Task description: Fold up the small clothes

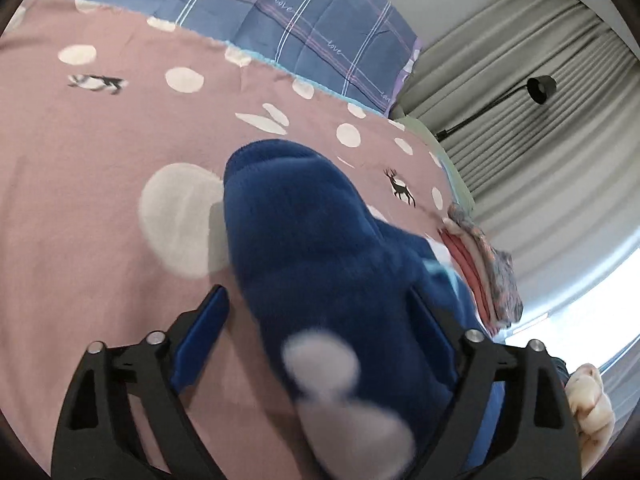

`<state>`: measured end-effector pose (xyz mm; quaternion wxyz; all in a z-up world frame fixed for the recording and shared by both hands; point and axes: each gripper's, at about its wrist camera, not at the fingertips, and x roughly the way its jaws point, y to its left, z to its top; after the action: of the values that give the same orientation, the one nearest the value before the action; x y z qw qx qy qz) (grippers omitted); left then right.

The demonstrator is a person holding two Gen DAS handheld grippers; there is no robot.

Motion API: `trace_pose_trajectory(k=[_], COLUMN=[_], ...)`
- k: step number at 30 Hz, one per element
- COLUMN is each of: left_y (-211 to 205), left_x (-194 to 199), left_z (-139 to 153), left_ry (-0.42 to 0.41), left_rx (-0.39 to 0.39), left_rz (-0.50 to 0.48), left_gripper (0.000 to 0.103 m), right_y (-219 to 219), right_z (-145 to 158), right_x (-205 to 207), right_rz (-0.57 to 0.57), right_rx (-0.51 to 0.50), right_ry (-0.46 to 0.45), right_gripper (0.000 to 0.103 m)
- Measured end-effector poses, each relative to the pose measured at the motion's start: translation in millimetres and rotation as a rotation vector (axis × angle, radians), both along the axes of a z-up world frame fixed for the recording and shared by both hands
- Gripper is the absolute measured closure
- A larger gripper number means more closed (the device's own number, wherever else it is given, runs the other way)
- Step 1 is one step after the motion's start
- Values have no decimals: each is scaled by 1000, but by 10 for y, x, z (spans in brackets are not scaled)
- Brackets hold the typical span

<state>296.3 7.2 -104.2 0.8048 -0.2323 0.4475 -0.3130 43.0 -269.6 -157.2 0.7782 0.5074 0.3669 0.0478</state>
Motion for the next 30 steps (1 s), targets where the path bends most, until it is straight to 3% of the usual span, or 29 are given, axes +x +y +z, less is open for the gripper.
trace_pose_trajectory(k=[1, 5, 6, 7, 8, 10, 14, 16, 18, 24, 30], left_y=[-59, -326, -353, -344, -333, -318, -223, -169, -64, 614, 1130], left_x=[36, 75, 81, 93, 105, 34, -179, -293, -393, -298, 191], left_z=[-30, -39, -29, -33, -34, 38, 493, 825, 1165, 1887, 2155], left_ry=[-5, -73, -78, -80, -74, -106, -233, -307, -394, -516, -537], left_rx=[12, 104, 103, 91, 70, 75, 97, 125, 168, 222, 338], left_rz=[-4, -66, -80, -96, -112, -112, -118, -119, -92, 109, 287], left_gripper=[3, 1, 5, 22, 33, 44, 51, 51, 50, 50, 50], right_y=[-1, 29, 41, 57, 77, 95, 88, 83, 107, 379, 918], right_z=[-1, 22, 32, 44, 70, 105, 396, 615, 890, 1556, 1959], right_x=[10, 65, 67, 72, 69, 38, 19, 98, 305, 1415, 2646], right_rz=[-4, -19, -22, -24, -22, -21, 42, 71, 124, 338, 423], right_rx=[2, -19, -34, -52, -93, -122, -188, -250, -300, -336, -369], right_ry=[5, 14, 12, 4, -15, -36, -93, -129, -181, -327, -393], right_gripper=[4, 2, 2, 2, 5, 16, 36, 38, 38, 38, 38])
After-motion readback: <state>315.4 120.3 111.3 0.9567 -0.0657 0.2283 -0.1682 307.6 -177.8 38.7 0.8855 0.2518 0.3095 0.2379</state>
